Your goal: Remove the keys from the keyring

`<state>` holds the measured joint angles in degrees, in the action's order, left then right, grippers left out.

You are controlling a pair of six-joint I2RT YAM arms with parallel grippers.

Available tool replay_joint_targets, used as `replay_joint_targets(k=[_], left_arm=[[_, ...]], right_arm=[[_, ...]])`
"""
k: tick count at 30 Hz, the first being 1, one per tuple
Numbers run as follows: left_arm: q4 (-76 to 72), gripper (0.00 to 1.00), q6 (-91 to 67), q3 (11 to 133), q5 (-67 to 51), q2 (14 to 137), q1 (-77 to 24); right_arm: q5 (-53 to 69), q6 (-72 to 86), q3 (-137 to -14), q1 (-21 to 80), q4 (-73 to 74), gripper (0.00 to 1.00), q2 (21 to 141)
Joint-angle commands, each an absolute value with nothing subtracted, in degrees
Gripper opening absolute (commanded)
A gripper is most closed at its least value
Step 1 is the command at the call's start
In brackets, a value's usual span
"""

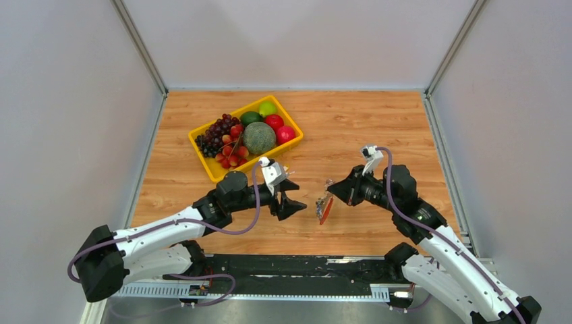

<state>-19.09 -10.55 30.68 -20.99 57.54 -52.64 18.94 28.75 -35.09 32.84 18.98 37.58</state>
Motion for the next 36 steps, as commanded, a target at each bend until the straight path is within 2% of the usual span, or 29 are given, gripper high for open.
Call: replay_joint_targets(k=[1,7,12,23,28,36], left_arm=[[-27.48,0.74,-10.79,29.04,-22.90,59.01,-54.64],[-27.55,0.66,-4.15,28.93,-18.05,61.64,-58.96],[-27.92,0.66,-0.19,29.25,-13.91,62.96,-61.82],[-29.95,0.64,-0.09,30.86,-13.14,67.78,-62.56],[-30.88,0.59,-0.08,31.59,-13.56,69.00,-62.67],[-34.85,0.58,-1.02,31.67,-15.40,71.02,-63.04]], right_arm=[[20.56,28.32,-38.43,32.80,15.25,0.00,37.44],[21.28,28.74,-39.73,32.81,15.25,0.00,37.87],[22.13,28.63,-40.80,32.78,15.14,0.00,38.19],[24.11,29.00,-41.31,32.78,14.72,0.00,37.90],[24.43,29.26,-41.06,32.80,14.55,0.00,37.32],[25.46,29.99,-40.80,32.85,13.69,0.00,37.44]])
